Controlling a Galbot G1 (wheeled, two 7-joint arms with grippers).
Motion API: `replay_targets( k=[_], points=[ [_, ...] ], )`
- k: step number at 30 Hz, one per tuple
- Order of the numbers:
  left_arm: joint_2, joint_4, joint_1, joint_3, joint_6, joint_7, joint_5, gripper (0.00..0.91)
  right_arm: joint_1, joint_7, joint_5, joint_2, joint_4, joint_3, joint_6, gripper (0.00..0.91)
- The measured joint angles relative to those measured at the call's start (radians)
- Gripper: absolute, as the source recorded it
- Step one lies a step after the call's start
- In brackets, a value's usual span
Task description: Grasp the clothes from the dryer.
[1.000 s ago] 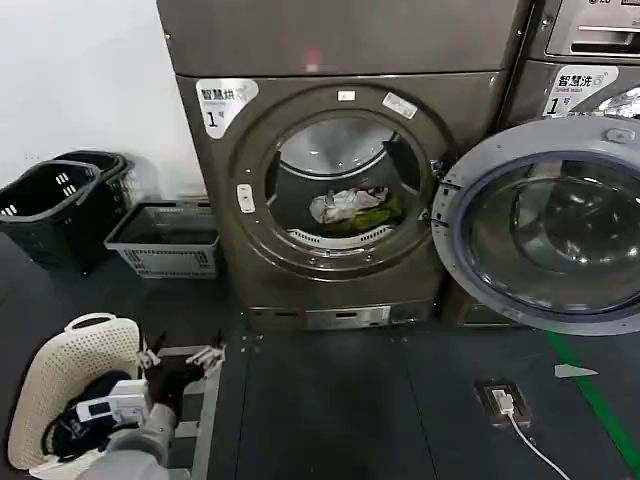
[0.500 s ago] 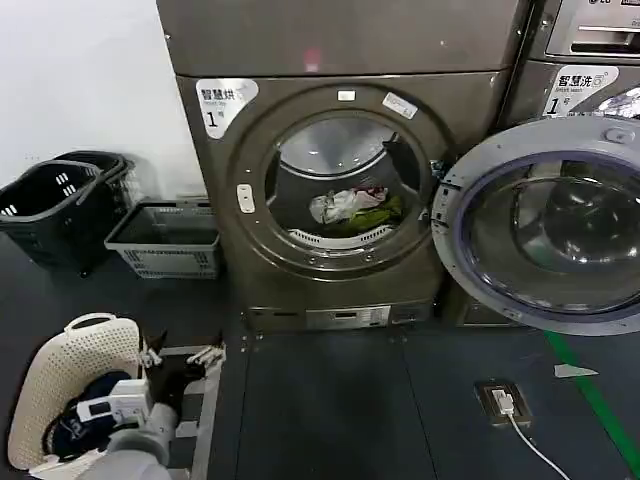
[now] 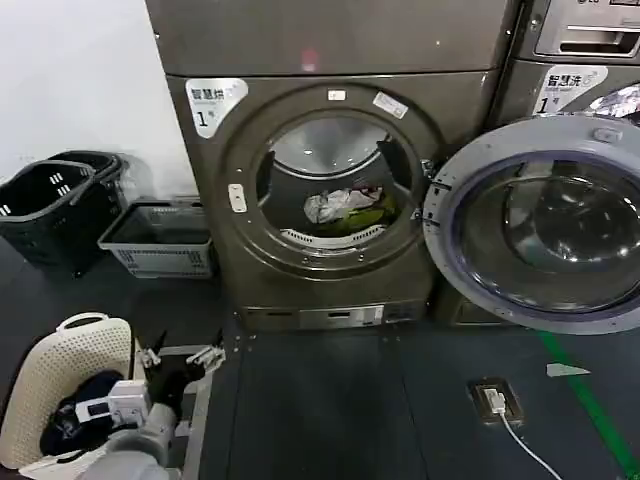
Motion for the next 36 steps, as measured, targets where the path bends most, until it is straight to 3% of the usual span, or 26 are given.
replay_targets(
  k=[36],
  points=[
    [-0.001, -0.008, -0.001, 0.000, 0.000, 0.001, -0.011, 0.907, 0.006, 0.010, -0.003, 0.003, -0.004, -0.007, -0.003, 0.907]
  ],
)
